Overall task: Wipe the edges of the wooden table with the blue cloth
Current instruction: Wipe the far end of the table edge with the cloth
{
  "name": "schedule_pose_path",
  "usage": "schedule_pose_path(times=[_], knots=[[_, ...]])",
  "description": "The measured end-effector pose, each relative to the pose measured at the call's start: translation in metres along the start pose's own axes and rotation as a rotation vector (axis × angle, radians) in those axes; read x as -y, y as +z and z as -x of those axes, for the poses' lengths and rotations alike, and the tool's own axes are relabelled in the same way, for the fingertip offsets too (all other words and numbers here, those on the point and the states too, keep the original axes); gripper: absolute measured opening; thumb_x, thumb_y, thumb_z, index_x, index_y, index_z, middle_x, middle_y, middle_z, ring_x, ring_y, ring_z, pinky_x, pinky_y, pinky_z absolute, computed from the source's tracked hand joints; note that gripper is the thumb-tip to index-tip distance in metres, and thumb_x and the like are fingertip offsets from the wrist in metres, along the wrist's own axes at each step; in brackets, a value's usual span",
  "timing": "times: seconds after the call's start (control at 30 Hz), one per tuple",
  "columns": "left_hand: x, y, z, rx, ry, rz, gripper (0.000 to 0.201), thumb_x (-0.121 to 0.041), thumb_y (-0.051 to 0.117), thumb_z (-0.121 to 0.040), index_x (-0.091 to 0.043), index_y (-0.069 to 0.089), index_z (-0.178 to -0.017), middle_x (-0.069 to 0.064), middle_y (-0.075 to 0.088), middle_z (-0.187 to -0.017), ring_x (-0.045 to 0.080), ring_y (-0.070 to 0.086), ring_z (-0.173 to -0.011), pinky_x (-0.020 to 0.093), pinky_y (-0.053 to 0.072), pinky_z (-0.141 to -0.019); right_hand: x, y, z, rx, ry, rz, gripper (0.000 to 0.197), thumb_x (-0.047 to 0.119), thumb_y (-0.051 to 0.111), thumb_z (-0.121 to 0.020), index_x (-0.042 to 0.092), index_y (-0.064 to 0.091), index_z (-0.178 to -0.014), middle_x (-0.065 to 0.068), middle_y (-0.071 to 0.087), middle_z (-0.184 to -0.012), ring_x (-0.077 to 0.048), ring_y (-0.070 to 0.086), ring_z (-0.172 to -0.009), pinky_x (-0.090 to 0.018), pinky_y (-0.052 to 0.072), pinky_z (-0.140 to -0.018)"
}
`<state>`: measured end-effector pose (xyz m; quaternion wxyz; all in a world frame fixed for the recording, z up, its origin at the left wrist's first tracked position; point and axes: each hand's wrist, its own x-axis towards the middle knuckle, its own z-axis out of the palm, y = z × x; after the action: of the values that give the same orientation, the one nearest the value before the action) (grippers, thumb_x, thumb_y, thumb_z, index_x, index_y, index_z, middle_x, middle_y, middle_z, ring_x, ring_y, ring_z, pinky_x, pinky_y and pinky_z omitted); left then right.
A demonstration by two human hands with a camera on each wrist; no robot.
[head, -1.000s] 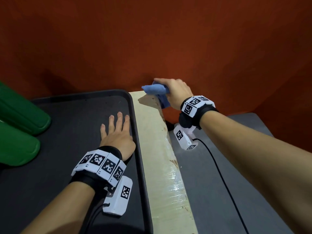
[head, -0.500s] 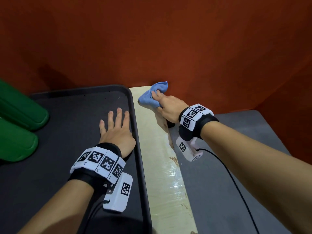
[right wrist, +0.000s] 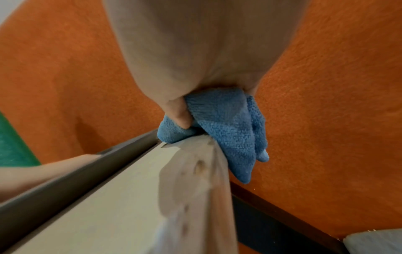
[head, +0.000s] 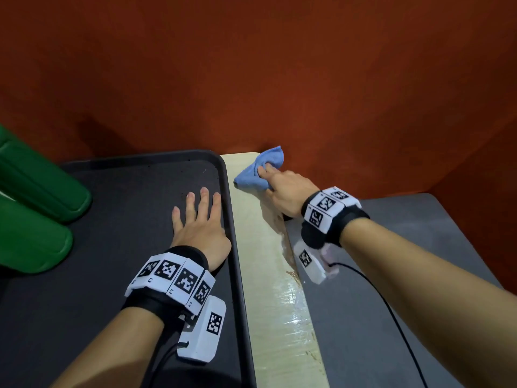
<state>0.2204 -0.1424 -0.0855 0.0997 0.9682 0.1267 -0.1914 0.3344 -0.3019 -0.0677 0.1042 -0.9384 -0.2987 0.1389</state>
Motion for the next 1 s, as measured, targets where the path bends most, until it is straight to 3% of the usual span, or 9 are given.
schedule_pose_path(times=[0.2, 0.4, 0.53, 0.63, 0.83, 0.93, 1.0], knots=[[0.0, 0.0, 0.0, -0.001, 0.004, 0.002, 0.069, -0.022, 0.028, -0.097, -0.021, -0.014, -0.152, 0.001, -0.025, -0.159, 0.025, -0.023, -0.148, 0.049, -0.009, -0.121, 0.004, -0.009, -0.023, 0.044, 0.064, 0.023, 0.046, 0.02, 0.037, -0.097, 0.01, 0.034, -0.141, -0.015, 0.042, -0.142, -0.037, 0.051, -0.117, -0.042, 0.045, -0.087], [0.0, -0.002, 0.001, 0.001, 0.003, 0.008, 0.071, -0.021, 0.029, -0.095, -0.021, -0.014, -0.152, 0.001, -0.024, -0.16, 0.025, -0.022, -0.148, 0.049, -0.008, -0.121, 0.007, 0.011, 0.027, 0.001, 0.007, -0.037, 0.038, 0.023, 0.041, -0.091, 0.016, 0.04, -0.128, -0.01, 0.049, -0.126, -0.037, 0.059, -0.099, -0.041, 0.046, -0.072], [0.0, -0.002, 0.002, 0.001, 0.005, 0.004, 0.071, -0.021, 0.029, -0.095, -0.021, -0.014, -0.152, 0.002, -0.024, -0.16, 0.025, -0.023, -0.148, 0.049, -0.008, -0.121, 0.01, 0.018, 0.051, -0.011, -0.022, -0.086, 0.037, 0.026, 0.038, -0.091, 0.018, 0.04, -0.126, -0.006, 0.045, -0.133, -0.036, 0.058, -0.102, -0.046, 0.05, -0.077], [0.0, -0.002, 0.002, 0.008, 0.003, 0.005, 0.071, -0.021, 0.029, -0.096, -0.021, -0.015, -0.152, 0.002, -0.025, -0.159, 0.025, -0.024, -0.147, 0.049, -0.009, -0.121, 0.012, 0.009, 0.035, -0.009, 0.006, -0.063, 0.033, 0.026, 0.039, -0.092, 0.017, 0.041, -0.123, -0.008, 0.049, -0.125, -0.037, 0.058, -0.099, -0.041, 0.044, -0.071], [0.0, 0.0, 0.001, 0.001, -0.001, 0.009, 0.073, -0.021, 0.031, -0.095, -0.021, -0.014, -0.152, 0.001, -0.024, -0.159, 0.025, -0.024, -0.147, 0.049, -0.01, -0.12, 0.002, -0.011, -0.023, 0.053, 0.071, -0.033, 0.037, 0.017, 0.037, -0.094, 0.01, 0.044, -0.13, -0.02, 0.053, -0.127, -0.039, 0.054, -0.108, -0.04, 0.045, -0.084], [0.0, 0.001, 0.0, -0.013, -0.001, -0.002, 0.07, -0.022, 0.029, -0.096, -0.021, -0.012, -0.153, 0.001, -0.023, -0.16, 0.024, -0.022, -0.148, 0.049, -0.009, -0.121, -0.001, -0.014, -0.028, 0.07, 0.091, -0.054, 0.038, 0.016, 0.036, -0.095, 0.008, 0.047, -0.131, -0.022, 0.055, -0.126, -0.036, 0.053, -0.11, -0.034, 0.039, -0.079], [-0.001, 0.001, 0.0, -0.016, -0.003, 0.0, 0.07, -0.021, 0.028, -0.096, -0.021, -0.012, -0.153, 0.001, -0.023, -0.16, 0.024, -0.022, -0.148, 0.049, -0.009, -0.121, 0.001, -0.012, -0.02, 0.07, 0.09, -0.062, 0.039, 0.017, 0.036, -0.096, 0.008, 0.045, -0.133, -0.021, 0.053, -0.129, -0.037, 0.053, -0.111, -0.036, 0.042, -0.084]])
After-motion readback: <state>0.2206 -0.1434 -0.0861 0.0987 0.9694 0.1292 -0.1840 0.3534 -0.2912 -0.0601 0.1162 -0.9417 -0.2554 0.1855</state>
